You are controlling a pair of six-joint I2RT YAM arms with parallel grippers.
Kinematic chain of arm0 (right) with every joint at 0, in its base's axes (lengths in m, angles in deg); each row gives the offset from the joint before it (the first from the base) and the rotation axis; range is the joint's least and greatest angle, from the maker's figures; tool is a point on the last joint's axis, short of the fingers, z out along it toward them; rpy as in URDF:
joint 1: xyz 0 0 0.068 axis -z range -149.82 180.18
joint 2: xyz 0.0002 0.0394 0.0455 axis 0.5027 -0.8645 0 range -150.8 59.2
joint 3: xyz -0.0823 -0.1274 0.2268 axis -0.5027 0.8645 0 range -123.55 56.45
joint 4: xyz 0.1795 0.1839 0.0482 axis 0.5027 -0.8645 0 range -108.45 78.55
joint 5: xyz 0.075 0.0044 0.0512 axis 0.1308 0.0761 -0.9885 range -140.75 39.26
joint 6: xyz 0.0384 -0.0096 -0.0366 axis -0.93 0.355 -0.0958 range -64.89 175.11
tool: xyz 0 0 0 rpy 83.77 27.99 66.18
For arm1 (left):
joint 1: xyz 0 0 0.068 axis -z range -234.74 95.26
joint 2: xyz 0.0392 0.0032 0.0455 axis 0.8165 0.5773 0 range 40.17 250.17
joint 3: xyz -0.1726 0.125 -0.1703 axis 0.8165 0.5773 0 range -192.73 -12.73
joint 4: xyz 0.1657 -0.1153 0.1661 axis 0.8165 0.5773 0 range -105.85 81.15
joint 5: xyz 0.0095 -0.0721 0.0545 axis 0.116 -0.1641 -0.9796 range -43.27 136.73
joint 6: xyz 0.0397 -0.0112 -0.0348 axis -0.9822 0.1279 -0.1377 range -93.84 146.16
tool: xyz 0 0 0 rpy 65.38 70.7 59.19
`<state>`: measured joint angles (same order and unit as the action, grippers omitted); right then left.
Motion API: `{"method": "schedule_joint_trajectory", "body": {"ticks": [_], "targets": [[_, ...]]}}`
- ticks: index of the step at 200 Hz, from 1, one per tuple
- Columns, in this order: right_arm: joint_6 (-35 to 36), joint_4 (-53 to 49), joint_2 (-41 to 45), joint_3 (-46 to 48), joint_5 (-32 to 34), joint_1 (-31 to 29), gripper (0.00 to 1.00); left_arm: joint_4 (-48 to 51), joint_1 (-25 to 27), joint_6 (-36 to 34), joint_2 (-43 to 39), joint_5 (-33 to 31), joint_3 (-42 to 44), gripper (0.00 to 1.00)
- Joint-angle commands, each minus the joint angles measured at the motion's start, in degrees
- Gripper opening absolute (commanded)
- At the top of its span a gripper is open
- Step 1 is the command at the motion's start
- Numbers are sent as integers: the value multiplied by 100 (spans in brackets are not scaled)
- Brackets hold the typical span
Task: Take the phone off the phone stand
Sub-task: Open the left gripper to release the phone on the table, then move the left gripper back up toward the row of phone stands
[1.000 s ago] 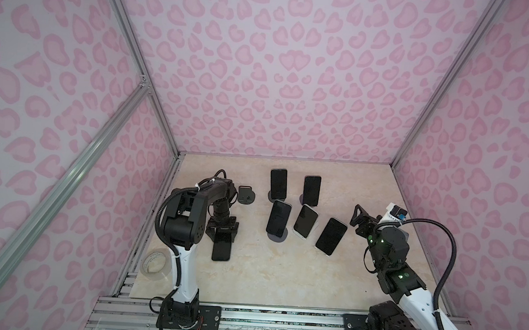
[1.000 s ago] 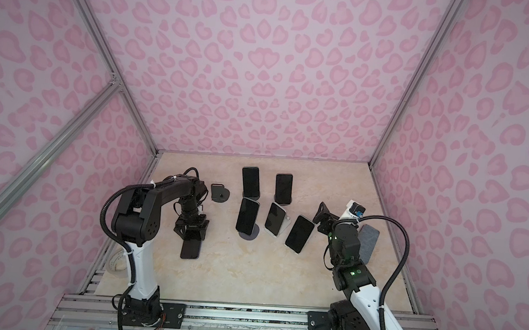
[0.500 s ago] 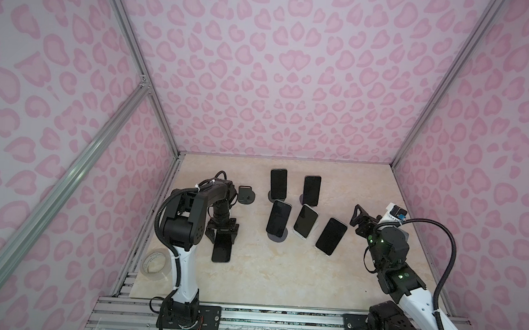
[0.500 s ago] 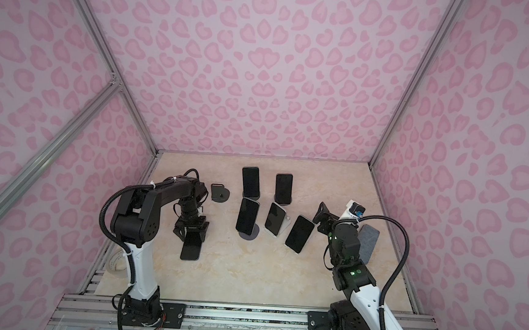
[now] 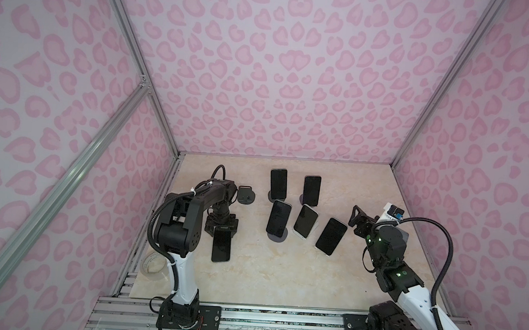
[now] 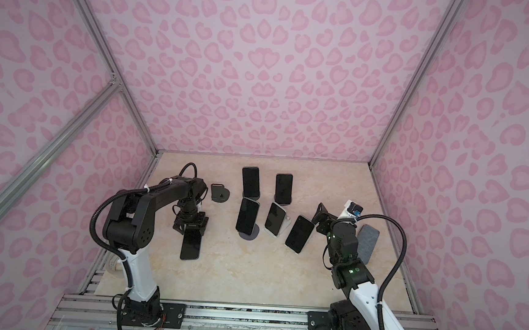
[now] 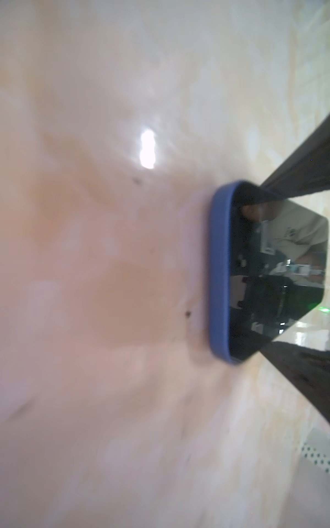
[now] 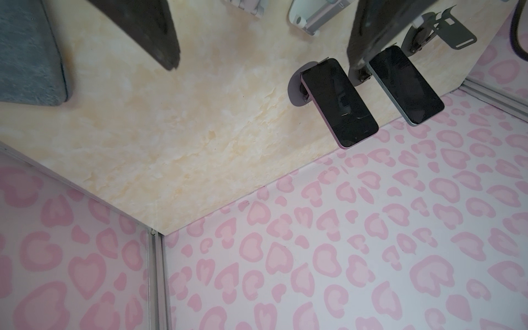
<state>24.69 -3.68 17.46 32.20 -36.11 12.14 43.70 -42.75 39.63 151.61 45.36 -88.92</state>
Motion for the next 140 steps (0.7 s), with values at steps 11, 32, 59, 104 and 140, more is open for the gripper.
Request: {"method": "schedule_joint_trajectory", "body": {"ticks": [11,32,59,104,140], "targets": [[35,148,-18,4,14,-14,94,-132,104,14,-517,-628,-309,83],[31,146,24,7,48,-17,94,-303,233,13,-891,-636,-353,83],[18,178,-17,18,31,-19,94,-753,656,19,-1309,-1013,-458,83],[45,275,-201,65,108,-42,94,-2247,1087,66,-1823,-1157,-250,83],[121,287,-259,21,29,-103,94,-3253,1119,293,-1821,-1375,43,86]]}}
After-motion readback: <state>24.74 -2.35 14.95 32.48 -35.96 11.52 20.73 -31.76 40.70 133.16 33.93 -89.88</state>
